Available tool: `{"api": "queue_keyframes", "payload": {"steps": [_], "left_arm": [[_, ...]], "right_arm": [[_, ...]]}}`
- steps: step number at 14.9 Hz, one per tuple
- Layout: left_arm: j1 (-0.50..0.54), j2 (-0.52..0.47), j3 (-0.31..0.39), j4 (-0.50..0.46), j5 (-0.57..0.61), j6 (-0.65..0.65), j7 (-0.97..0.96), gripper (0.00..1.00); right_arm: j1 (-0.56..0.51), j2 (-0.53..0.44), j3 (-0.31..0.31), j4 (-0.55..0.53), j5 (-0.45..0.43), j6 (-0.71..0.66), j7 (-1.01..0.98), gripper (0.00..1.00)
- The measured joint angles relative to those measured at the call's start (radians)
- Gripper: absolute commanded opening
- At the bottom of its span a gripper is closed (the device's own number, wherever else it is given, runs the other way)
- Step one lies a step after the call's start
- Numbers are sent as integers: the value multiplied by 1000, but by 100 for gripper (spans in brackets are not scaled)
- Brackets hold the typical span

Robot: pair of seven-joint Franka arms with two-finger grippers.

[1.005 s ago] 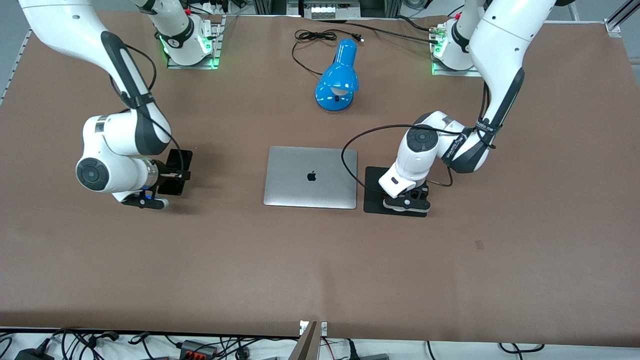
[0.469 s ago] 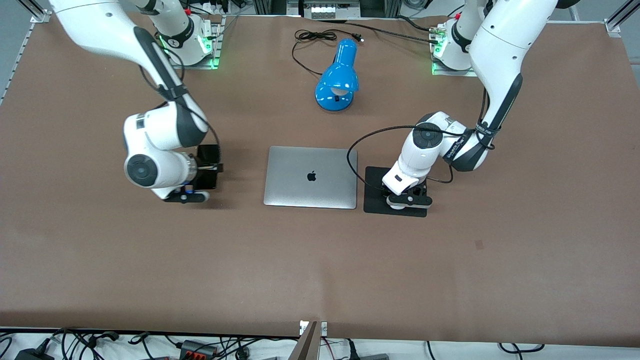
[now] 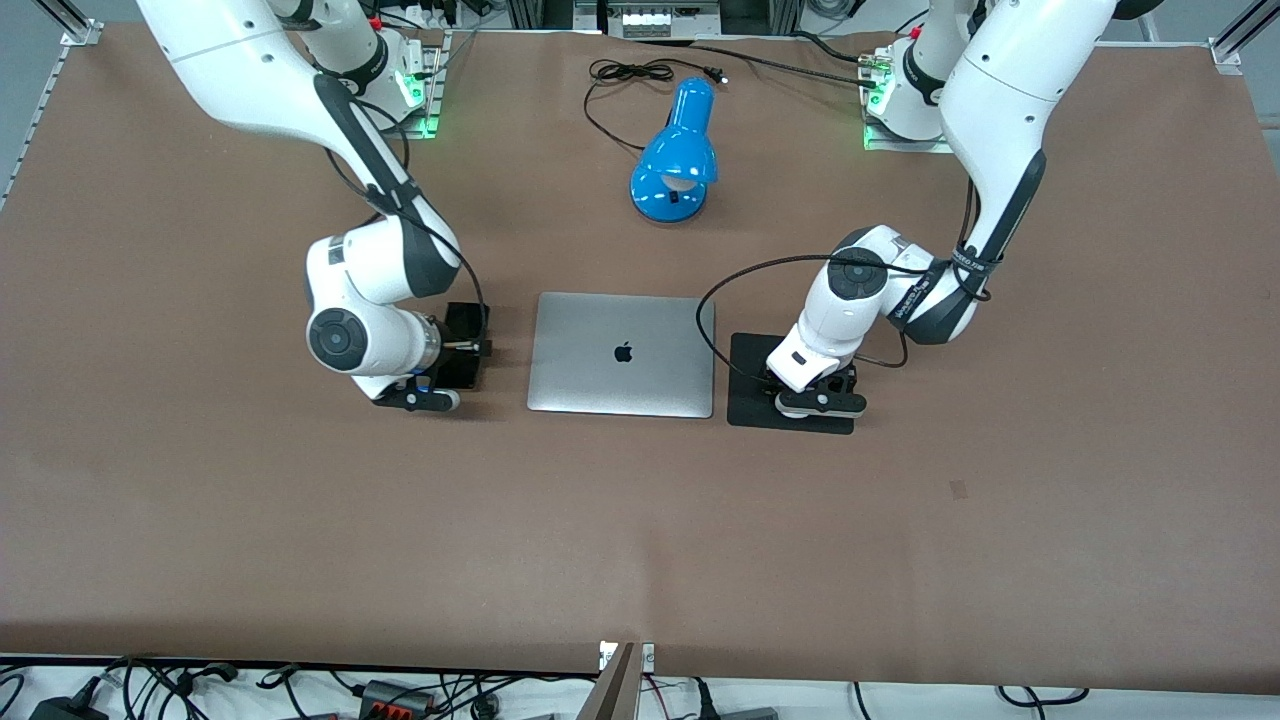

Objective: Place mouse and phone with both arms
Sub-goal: 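Lower the mouse onto the pad and open the left gripper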

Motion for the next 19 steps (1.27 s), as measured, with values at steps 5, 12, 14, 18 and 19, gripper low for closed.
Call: {"api": "queue_keyframes", "payload": {"steps": [5, 12, 14, 18, 19], "left_arm": [[19, -56, 0, 20, 0, -12, 0, 100], [37, -249, -3, 169, 8, -489, 82, 100], [38, -268, -3, 249, 8, -648, 198, 100], [49, -273, -3, 421, -6, -981, 355, 100], [53, -274, -3, 458, -34, -1050, 362, 100]], "right_arm": [[31, 30, 0, 33, 8, 4, 43, 14], [61, 66, 0, 43, 8, 9, 43, 14], [61, 74, -1, 47, 8, 13, 43, 27], [61, 77, -2, 47, 9, 17, 62, 100], [60, 79, -3, 48, 9, 21, 76, 100]]}}
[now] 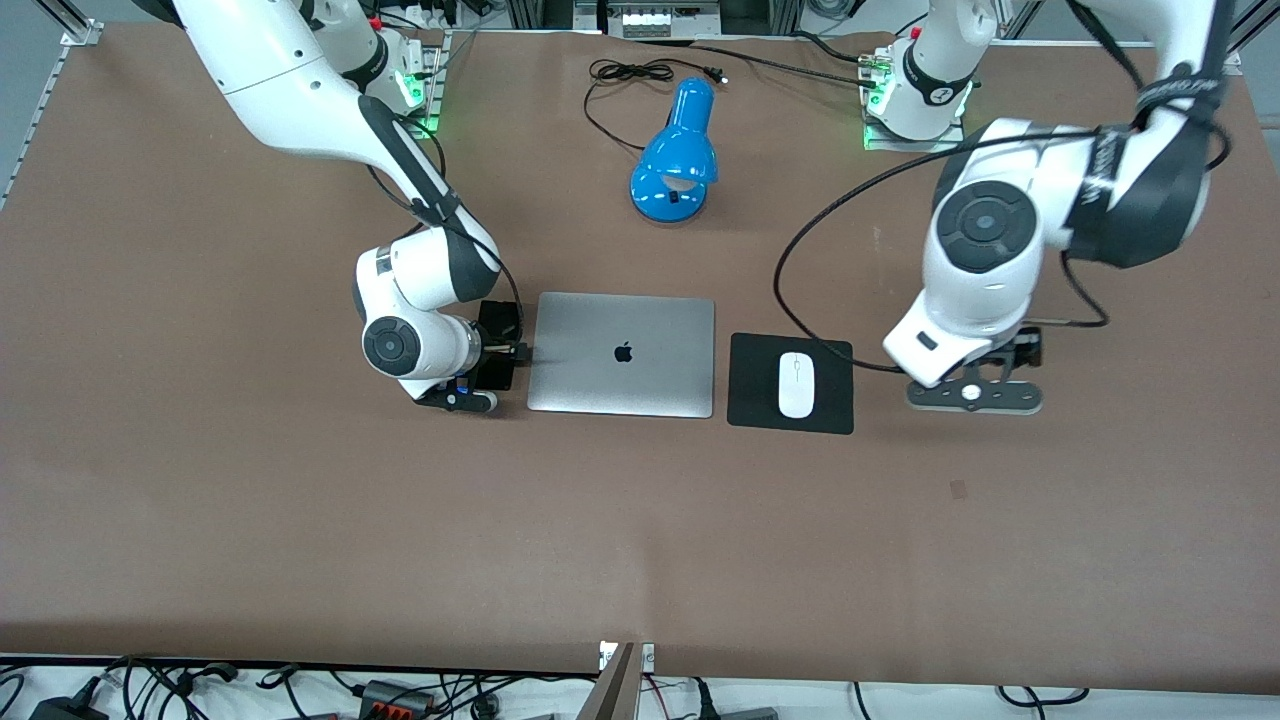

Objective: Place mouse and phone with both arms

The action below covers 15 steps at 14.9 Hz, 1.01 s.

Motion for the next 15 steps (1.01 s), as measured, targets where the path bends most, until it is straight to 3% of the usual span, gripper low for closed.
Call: {"api": "queue_keyframes", "payload": {"steps": [4, 7, 9, 12, 15], "left_arm": [[92, 0, 1, 128, -214, -196, 54, 100], [246, -1, 4, 204, -438, -261, 174, 100], [303, -7, 17, 221, -501, -271, 257, 100], [212, -61, 127, 203, -508, -247, 344, 100], [128, -181, 229, 89, -502, -94, 355, 100]], "right_arm": [[-2, -24, -3, 28, 0, 0, 8, 100], [-8, -124, -16, 60, -3, -58, 8, 100], [-25, -201, -24, 111, -32, -154, 8, 100], [-72, -261, -27, 267, -112, -336, 5, 100], [-111, -269, -29, 398, -182, -460, -68, 100]]}}
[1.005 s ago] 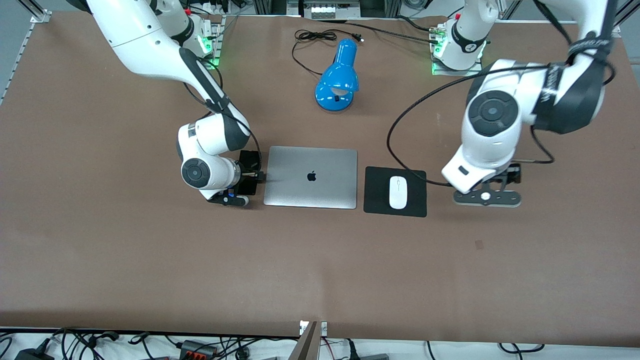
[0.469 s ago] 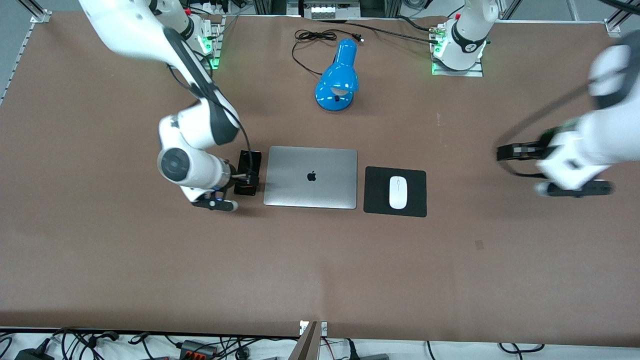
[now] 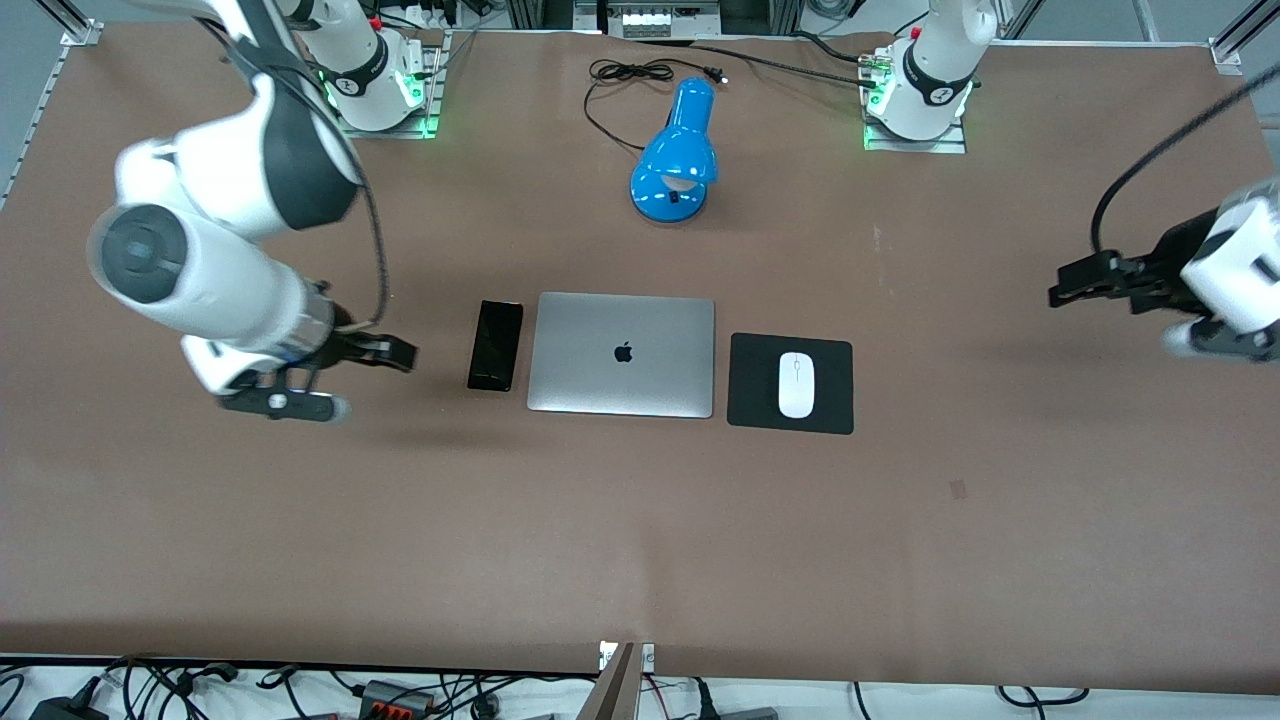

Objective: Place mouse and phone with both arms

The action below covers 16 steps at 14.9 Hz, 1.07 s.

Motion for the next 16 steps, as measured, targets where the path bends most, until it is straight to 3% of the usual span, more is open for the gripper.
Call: {"api": "queue_keyframes", "payload": {"steps": [3, 5, 10, 16], "left_arm": [[-15, -151, 15, -181, 84, 86, 46, 100], [-45, -195, 14, -233, 118, 85, 53, 100], [-58, -177, 13, -216, 128, 56, 58, 100], [-63, -171, 8, -205, 128, 42, 60, 100]], "right_arm": [[-46, -1, -7, 61, -28, -38, -115, 100], [-86, -4, -11, 78, -29, -45, -176, 100], [-171, -28, -20, 112, -29, -46, -239, 100], [-188, -106, -63, 120, -29, -69, -295, 100]]}}
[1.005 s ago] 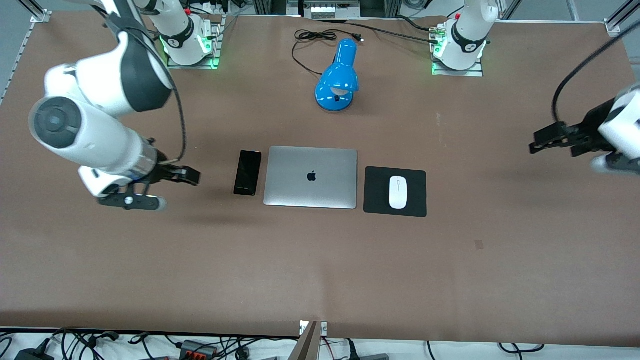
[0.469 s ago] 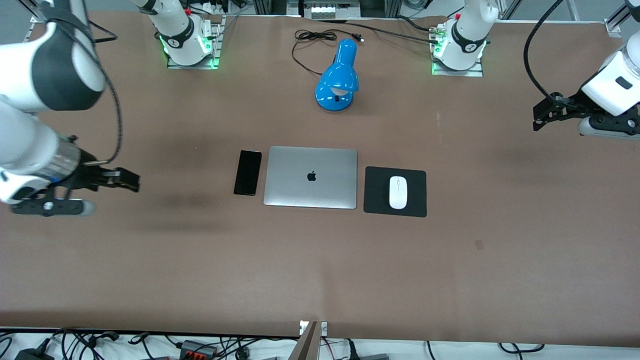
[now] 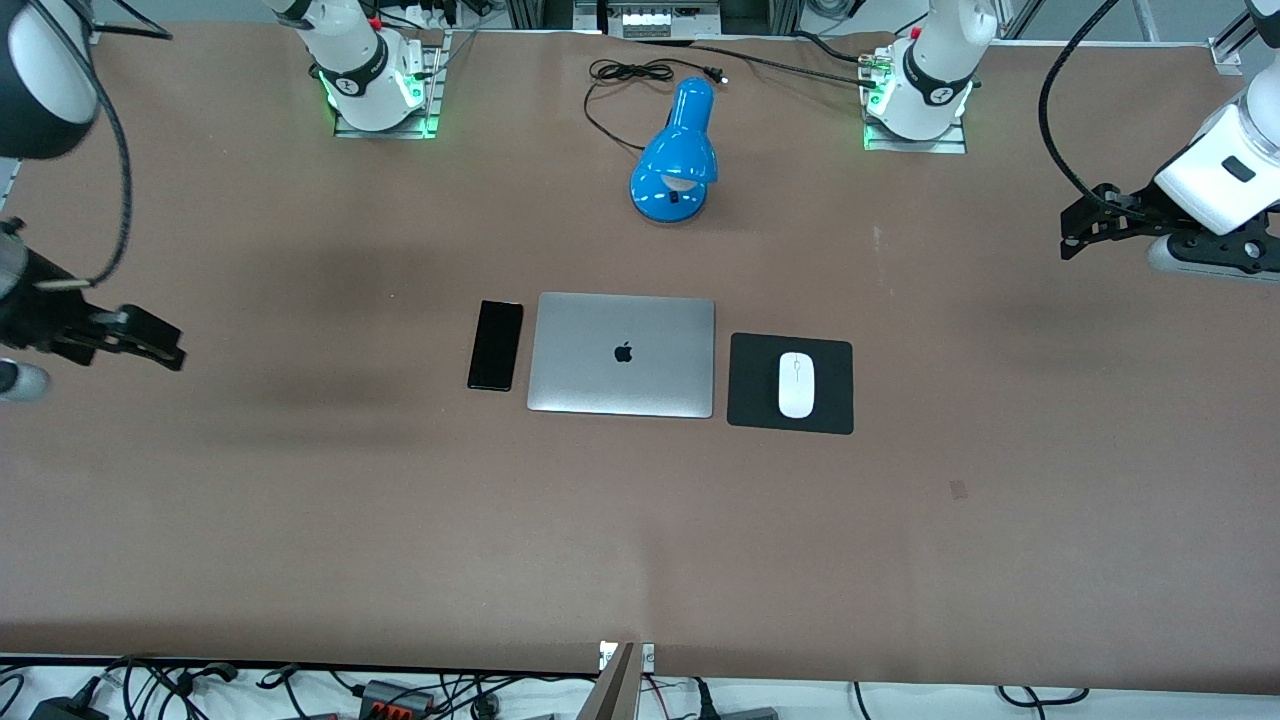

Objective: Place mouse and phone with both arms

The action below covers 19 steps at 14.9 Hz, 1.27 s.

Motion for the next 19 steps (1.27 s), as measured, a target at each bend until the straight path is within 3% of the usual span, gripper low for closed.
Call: {"api": "queue_keyframes", "payload": {"steps": [8, 15, 19], "left_arm": [[5, 3, 1, 1, 0, -19, 0, 100], [5, 5, 1, 1, 0, -20, 1, 100], [5, 5, 1, 2, 0, -20, 1, 100]], "right_arm": [[-45, -35, -8, -14, 0, -62, -65, 100], [-45, -226, -4, -308, 0, 69, -74, 100], [-45, -290, -4, -419, 0, 108, -75, 100]]}}
